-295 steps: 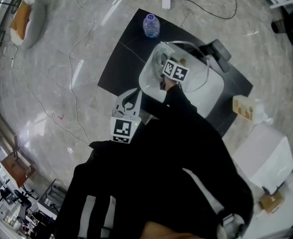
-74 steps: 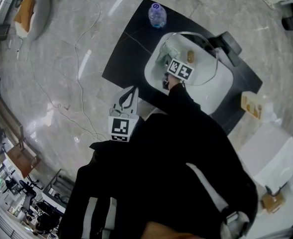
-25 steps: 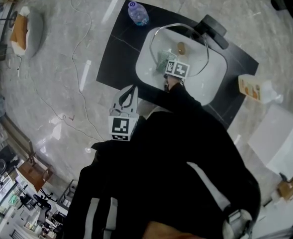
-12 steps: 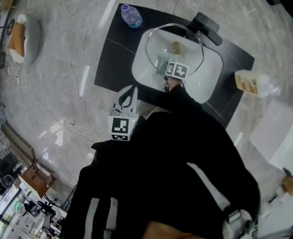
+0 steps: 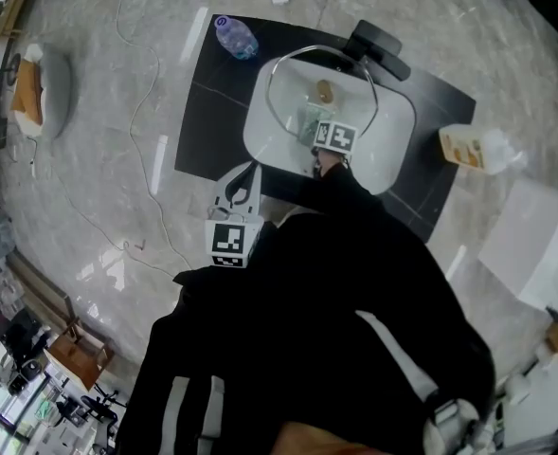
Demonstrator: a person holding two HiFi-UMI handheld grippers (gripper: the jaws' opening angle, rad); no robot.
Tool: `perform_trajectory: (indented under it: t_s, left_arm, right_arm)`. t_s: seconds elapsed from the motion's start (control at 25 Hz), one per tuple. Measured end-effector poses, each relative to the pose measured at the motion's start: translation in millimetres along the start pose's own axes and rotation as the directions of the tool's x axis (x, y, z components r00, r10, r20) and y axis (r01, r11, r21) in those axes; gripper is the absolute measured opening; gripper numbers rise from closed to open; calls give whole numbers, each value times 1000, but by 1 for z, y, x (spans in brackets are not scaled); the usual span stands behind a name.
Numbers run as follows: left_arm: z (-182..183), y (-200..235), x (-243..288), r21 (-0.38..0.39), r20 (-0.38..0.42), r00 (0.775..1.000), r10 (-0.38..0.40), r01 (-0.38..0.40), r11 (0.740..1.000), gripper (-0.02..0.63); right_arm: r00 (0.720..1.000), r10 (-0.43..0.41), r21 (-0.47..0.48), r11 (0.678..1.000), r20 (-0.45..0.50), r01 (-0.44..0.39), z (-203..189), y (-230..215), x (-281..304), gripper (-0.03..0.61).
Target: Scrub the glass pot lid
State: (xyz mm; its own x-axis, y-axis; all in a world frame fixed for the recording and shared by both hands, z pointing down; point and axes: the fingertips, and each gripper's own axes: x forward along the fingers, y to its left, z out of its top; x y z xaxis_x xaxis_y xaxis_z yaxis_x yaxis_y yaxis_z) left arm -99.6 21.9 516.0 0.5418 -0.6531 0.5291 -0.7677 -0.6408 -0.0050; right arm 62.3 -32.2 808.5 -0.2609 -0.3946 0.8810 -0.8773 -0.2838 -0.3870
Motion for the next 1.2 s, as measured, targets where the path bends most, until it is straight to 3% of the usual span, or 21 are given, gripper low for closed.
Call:
perform_trajectory:
  t_s: [1.2]
  left_arm:
    - [26,-19,25,61,44,989,-141,138,989,2]
  right_arm:
    - [993,-97,31,995,64,95,2,-45,-43,66]
